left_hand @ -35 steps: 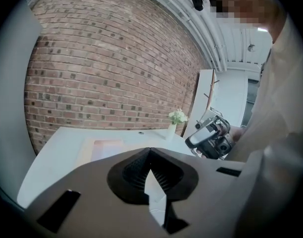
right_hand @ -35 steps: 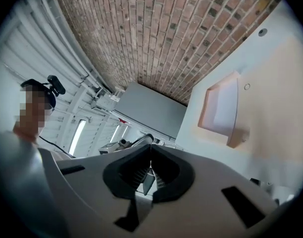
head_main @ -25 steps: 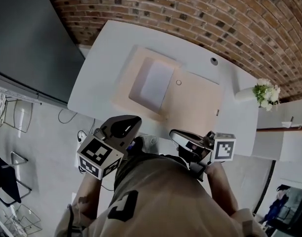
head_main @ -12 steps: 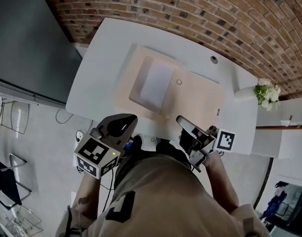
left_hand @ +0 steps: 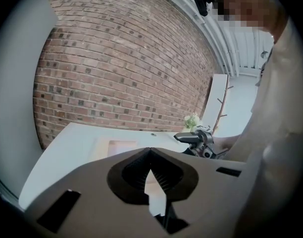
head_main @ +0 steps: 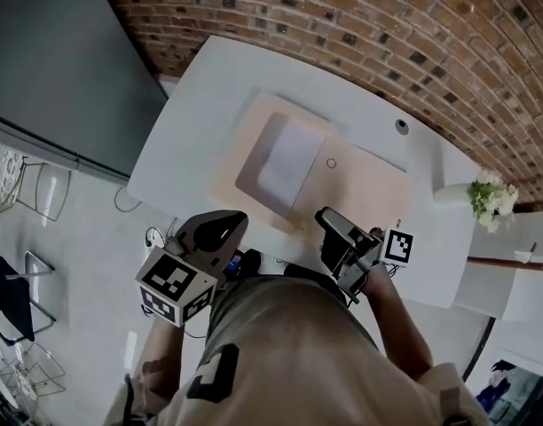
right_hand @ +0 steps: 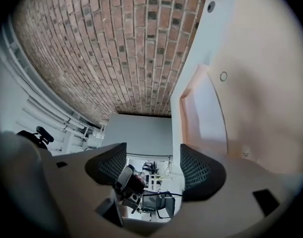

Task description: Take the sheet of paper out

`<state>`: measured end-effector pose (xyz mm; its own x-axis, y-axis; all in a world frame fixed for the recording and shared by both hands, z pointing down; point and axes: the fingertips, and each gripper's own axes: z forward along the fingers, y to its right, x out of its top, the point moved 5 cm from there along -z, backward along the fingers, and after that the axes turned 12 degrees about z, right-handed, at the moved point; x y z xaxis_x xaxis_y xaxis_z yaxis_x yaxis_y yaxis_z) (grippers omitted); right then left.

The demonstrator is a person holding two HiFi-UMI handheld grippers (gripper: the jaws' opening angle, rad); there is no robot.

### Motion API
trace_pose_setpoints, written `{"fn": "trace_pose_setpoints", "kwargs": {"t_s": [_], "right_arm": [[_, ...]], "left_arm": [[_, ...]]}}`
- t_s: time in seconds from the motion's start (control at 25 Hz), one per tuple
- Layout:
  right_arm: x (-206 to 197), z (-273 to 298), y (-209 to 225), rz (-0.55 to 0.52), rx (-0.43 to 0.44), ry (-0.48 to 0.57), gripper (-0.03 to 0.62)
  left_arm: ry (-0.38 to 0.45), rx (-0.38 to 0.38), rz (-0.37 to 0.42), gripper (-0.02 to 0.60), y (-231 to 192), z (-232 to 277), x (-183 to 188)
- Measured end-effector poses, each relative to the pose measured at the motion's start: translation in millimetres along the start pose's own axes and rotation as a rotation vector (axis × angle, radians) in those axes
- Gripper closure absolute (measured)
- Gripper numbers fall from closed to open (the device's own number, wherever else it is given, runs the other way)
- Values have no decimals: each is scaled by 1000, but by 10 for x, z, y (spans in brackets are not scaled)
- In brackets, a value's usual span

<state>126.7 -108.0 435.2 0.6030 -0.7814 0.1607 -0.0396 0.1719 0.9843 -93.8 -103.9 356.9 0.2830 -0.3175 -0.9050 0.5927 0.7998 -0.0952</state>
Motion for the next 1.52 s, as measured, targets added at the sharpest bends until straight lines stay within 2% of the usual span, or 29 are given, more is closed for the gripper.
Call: {"fn": "trace_pose_setpoints", "kwargs": {"t_s": [0.16, 0.4, 0.56, 1.0, 1.36, 1.52], "right_arm": [[71, 0, 115, 11, -24, -25, 213], [219, 6, 387, 68, -68, -37, 187], [253, 71, 607, 82, -116, -65, 187], [378, 276, 1217, 186, -273, -14, 187], [343, 468, 1287, 151, -352, -44, 187], [380, 575, 1296, 166, -350, -44, 187]], "left_arm": [[-17, 17, 0, 568, 44, 84, 62], [-40, 29, 5, 568, 67, 151, 89], [-52, 27, -5, 568, 80, 166, 48], [-69, -9, -19, 568, 43, 93, -100], [-70, -27, -27, 568, 21, 14, -164], [-68, -24, -27, 568, -5, 1, -174]]}}
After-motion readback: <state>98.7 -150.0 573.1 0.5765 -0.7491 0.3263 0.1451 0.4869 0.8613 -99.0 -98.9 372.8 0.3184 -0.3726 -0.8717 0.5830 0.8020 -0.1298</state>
